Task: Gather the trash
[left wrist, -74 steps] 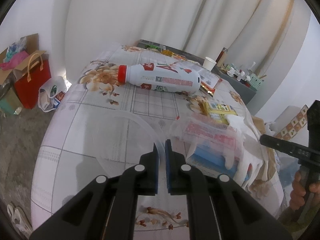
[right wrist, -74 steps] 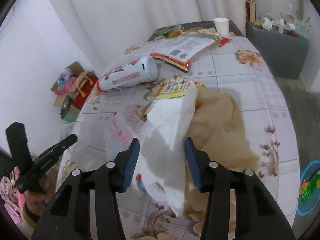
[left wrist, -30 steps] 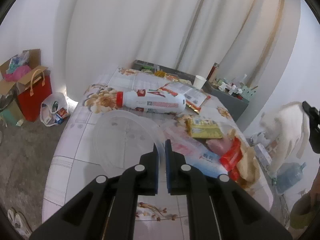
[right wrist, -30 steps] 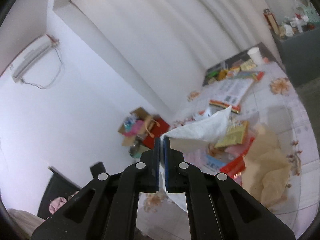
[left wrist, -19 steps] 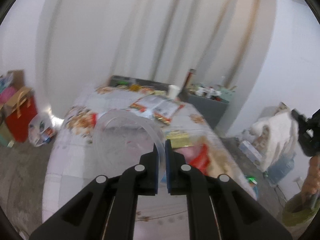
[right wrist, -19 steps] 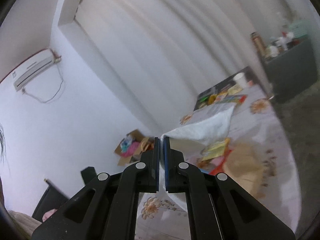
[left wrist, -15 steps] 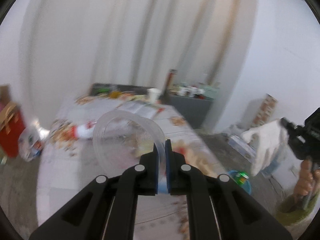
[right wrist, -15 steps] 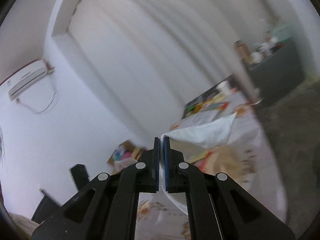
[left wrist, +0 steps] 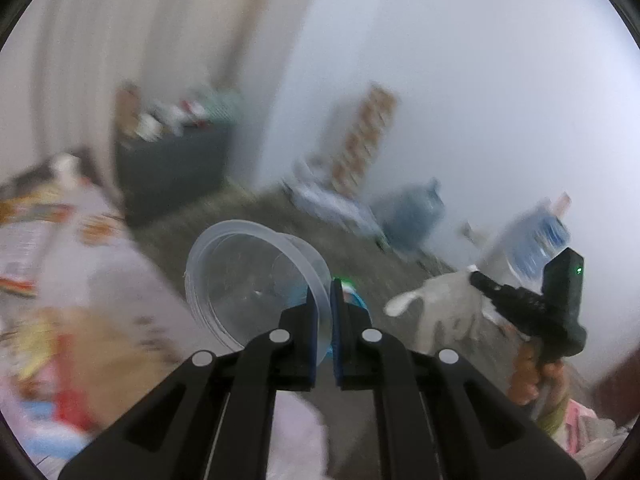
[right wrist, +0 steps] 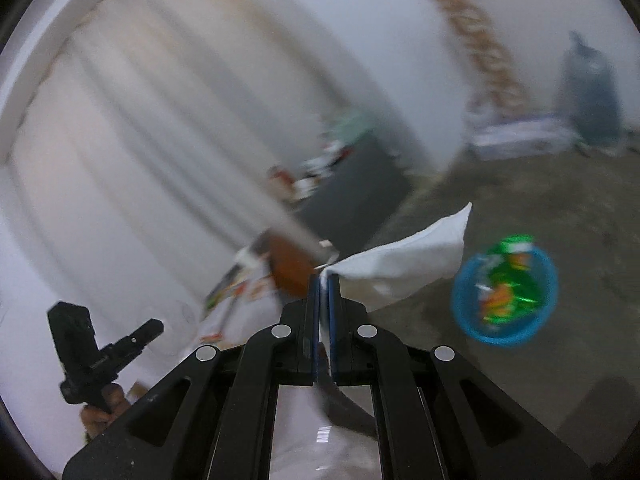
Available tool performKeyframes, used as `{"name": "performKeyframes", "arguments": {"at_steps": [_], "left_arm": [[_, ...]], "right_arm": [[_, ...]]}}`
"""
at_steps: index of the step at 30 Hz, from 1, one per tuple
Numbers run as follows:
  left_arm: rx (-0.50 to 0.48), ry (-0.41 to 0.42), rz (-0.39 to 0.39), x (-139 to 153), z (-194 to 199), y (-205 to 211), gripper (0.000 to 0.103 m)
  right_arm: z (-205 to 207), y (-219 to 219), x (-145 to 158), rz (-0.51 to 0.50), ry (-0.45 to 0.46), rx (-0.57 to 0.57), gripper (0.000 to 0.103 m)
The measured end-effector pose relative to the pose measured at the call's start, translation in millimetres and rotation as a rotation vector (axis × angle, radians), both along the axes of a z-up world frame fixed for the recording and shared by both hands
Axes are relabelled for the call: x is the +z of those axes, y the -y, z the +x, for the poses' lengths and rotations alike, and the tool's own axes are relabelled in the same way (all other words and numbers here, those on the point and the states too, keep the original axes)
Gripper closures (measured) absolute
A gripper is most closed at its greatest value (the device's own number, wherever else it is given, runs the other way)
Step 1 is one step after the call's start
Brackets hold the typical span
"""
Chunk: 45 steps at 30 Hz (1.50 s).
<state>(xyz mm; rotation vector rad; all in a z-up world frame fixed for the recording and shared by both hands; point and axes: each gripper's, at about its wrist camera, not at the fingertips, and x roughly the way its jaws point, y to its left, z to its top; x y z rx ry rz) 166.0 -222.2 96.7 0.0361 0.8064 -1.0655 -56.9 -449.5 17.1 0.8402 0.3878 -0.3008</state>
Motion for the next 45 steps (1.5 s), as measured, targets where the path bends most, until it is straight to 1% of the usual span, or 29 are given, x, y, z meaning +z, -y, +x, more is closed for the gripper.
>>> {"name": "performKeyframes", "arguments": {"at_steps": [2, 3, 4, 5, 7, 8, 11, 15, 17, 18, 19, 21, 22, 23, 24, 25, 26, 27, 29, 30, 35, 38, 40, 41, 43, 44, 45], "left_arm": [[-0.068, -0.054, 0.046, -15.5, 2.3, 47.4, 0.098], [-0.106, -0.086, 0.095, -30.0, 5.5, 82.0, 0.098], [-0.124, -0.101, 0.123, -39.2, 5.6, 102.8, 0.098], [-0.154, -0.127, 0.165, -54.4, 9.3, 132.5, 0.098], [-0.181, -0.17, 0.223, -78.2, 16.0, 172.3, 0.098], [-0.195, -0.195, 0.252, -92.1, 20.2, 190.5, 0.098], [-0.207, -0.271, 0.339, -140.4, 34.2, 250.6, 0.098], [-0.222, -0.286, 0.41, -187.6, 45.8, 303.6, 0.098], [-0.218, -0.296, 0.437, -207.8, 53.1, 321.6, 0.098], [-0.213, -0.3, 0.451, -218.6, 57.2, 332.1, 0.098], [-0.215, -0.31, 0.46, -227.0, 61.1, 341.3, 0.098], [-0.2, -0.331, 0.474, -246.9, 70.9, 357.8, 0.098], [-0.197, -0.335, 0.477, -252.8, 71.1, 361.7, 0.097], [-0.198, -0.34, 0.479, -259.8, 71.2, 368.8, 0.097], [-0.192, -0.35, 0.485, -269.7, 74.0, 376.3, 0.09], [-0.188, -0.36, 0.49, -273.1, 74.7, 378.4, 0.072], [-0.185, -0.381, 0.491, -279.5, 76.8, 380.5, 0.063], [-0.181, -0.406, 0.474, -285.0, 79.4, 382.2, 0.056], [-0.175, -0.415, 0.454, -289.1, 82.3, 382.9, 0.055], [-0.182, -0.418, 0.443, -290.0, 83.2, 383.4, 0.053], [-0.197, -0.413, 0.43, -277.8, 86.1, 377.2, 0.052], [-0.228, -0.378, 0.404, -252.3, 88.7, 367.3, 0.051], [-0.245, -0.335, 0.388, -227.4, 92.0, 352.4, 0.047], [-0.247, -0.311, 0.374, -211.4, 94.5, 341.7, 0.046], [-0.237, -0.276, 0.369, -189.7, 98.9, 324.0, 0.042], [-0.227, -0.263, 0.359, -174.5, 102.6, 308.6, 0.041], [-0.223, -0.259, 0.35, -165.2, 104.7, 297.7, 0.039]], "right_arm": [[-3.0, 16.5, -22.0, 0.036, -0.024, -0.045, 0.1], [-6.2, 28.5, -38.6, 0.074, -0.042, -0.072, 0.1], [-5.2, 36.4, -51.3, 0.1, -0.057, -0.088, 0.1], [-3.4, 48.0, -68.4, 0.13, -0.078, -0.11, 0.1], [1.2, 63.9, -92.3, 0.169, -0.117, -0.13, 0.1], [1.5, 71.0, -99.5, 0.181, -0.129, -0.135, 0.1], [17.8, 95.0, -128.9, 0.219, -0.18, -0.145, 0.1], [42.4, 123.4, -158.8, 0.248, -0.235, -0.143, 0.1], [62.5, 137.2, -176.9, 0.261, -0.255, -0.137, 0.1], [63.5, 139.5, -180.0, 0.259, -0.267, -0.141, 0.1], [72.2, 145.1, -186.0, 0.26, -0.285, -0.146, 0.097], [87.8, 157.3, -205.8, 0.278, -0.313, -0.15, 0.094], [91.5, 162.1, -212.5, 0.286, -0.321, -0.152, 0.085], [97.6, 167.9, -223.7, 0.296, -0.343, -0.168, 0.065], [97.0, 168.7, -227.1, 0.293, -0.362, -0.179, 0.055], [98.6, 169.5, -231.9, 0.284, -0.388, -0.182, 0.049], [100.7, 170.7, -236.9, 0.281, -0.413, -0.181, 0.049], [101.9, 172.0, -243.2, 0.283, -0.435, -0.174, 0.049], [98.3, 172.0, -249.8, 0.279, -0.469, -0.176, 0.049], [96.3, 171.2, -250.6, 0.271, -0.475, -0.173, 0.049], [85.3, 171.7, -250.9, 0.223, -0.496, -0.181, 0.049], [81.9, 168.9, -250.5, 0.22, -0.496, -0.184, 0.052], [86.1, 169.3, -253.9, 0.218, -0.491, -0.181, 0.054], [85.6, 165.5, -252.1, 0.215, -0.486, -0.175, 0.055], [86.1, 163.4, -251.4, 0.207, -0.483, -0.168, 0.057], [85.6, 160.1, -249.3, 0.202, -0.48, -0.162, 0.059], [87.3, 160.4, -250.1, 0.199, -0.48, -0.158, 0.06]]}}
